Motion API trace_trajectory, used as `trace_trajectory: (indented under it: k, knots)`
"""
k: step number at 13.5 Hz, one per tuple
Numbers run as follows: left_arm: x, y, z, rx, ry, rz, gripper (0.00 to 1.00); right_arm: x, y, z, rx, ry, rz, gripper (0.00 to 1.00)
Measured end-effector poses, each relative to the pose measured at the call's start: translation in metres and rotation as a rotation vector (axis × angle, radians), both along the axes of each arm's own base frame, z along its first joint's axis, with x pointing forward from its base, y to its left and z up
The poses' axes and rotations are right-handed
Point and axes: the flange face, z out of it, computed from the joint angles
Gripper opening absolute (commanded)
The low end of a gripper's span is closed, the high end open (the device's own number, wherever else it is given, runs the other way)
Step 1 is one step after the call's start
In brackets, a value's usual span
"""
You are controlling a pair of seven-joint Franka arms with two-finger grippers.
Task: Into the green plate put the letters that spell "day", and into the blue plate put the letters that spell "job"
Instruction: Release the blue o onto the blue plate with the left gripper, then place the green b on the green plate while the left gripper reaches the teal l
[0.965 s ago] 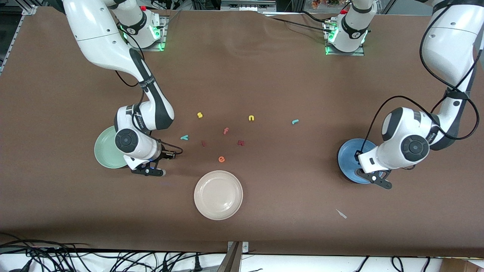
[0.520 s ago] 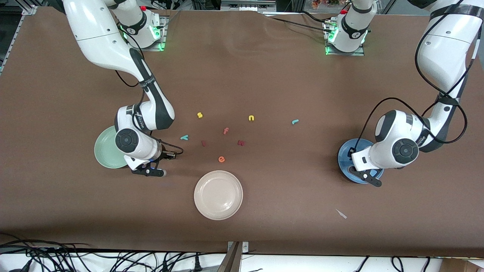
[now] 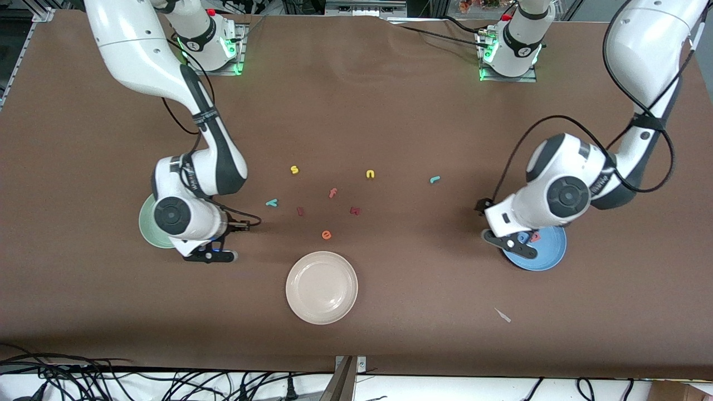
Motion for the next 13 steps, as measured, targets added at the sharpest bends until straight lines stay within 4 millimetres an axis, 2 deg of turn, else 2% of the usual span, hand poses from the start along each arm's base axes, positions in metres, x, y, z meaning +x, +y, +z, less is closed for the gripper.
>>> trace_trajectory:
  k: [3, 5, 7, 9, 11, 12, 13]
  knots:
    - [-0.040, -0.044, -0.004, 0.010, 0.001, 0.062, 1.00, 0.000, -0.052, 0.025, -0.014, 0.051, 0.071, 0.17]
    - [-0.074, -0.062, -0.025, -0.005, -0.040, 0.074, 1.00, -0.009, -0.083, 0.034, -0.013, 0.065, 0.102, 0.18]
    - [-0.109, -0.075, -0.050, -0.036, -0.065, 0.066, 1.00, -0.019, -0.109, 0.033, -0.009, 0.069, 0.132, 0.19]
    - [-0.136, -0.089, -0.067, -0.051, -0.075, 0.007, 1.00, -0.030, -0.124, 0.019, -0.004, 0.024, 0.162, 0.23]
    - [-0.155, -0.104, -0.078, -0.018, -0.097, -0.101, 1.00, -0.049, -0.132, 0.001, 0.004, -0.036, 0.202, 0.42]
    - [-0.161, -0.110, -0.081, -0.006, -0.104, -0.141, 0.99, -0.058, -0.134, -0.004, 0.008, -0.049, 0.216, 0.76]
    - [-0.166, -0.116, -0.085, 0.000, -0.105, -0.171, 0.98, -0.064, -0.135, -0.005, 0.011, -0.055, 0.223, 1.00]
